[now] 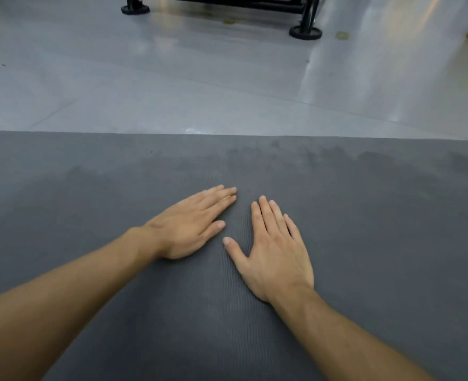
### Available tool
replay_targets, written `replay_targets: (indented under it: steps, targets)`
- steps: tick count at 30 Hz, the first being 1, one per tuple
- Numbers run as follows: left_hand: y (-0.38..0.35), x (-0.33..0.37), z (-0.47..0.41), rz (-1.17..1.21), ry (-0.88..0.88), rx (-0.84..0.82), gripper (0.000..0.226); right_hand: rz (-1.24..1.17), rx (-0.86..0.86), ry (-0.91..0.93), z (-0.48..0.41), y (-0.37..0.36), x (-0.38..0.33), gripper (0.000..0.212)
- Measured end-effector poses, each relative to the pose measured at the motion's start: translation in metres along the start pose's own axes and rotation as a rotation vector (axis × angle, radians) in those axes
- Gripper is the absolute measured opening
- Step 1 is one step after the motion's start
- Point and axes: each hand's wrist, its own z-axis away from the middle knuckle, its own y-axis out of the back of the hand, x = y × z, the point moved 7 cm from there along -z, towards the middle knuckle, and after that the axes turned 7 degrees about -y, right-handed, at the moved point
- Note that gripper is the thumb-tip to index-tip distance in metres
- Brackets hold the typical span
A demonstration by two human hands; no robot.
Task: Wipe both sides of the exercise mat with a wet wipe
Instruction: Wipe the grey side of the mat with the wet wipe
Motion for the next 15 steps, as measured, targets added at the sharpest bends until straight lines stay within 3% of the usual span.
replay_targets:
  steps: [7,13,15]
  targets:
    - [0.009,-0.102,0.080,0.090,0.426,0.078,0.069,0.012,-0.012,0.006,0.000,-0.002,0.001,0.092]
    - [0.017,-0.152,0.014,0.096,0.837,0.163,0.066,-0.017,0.003,0.004,0.000,-0.001,0.001,0.092]
    - [0.019,-0.149,-0.024,0.119,0.890,0.187,0.067,-0.025,0.008,0.003,-0.001,-0.001,0.001,0.091]
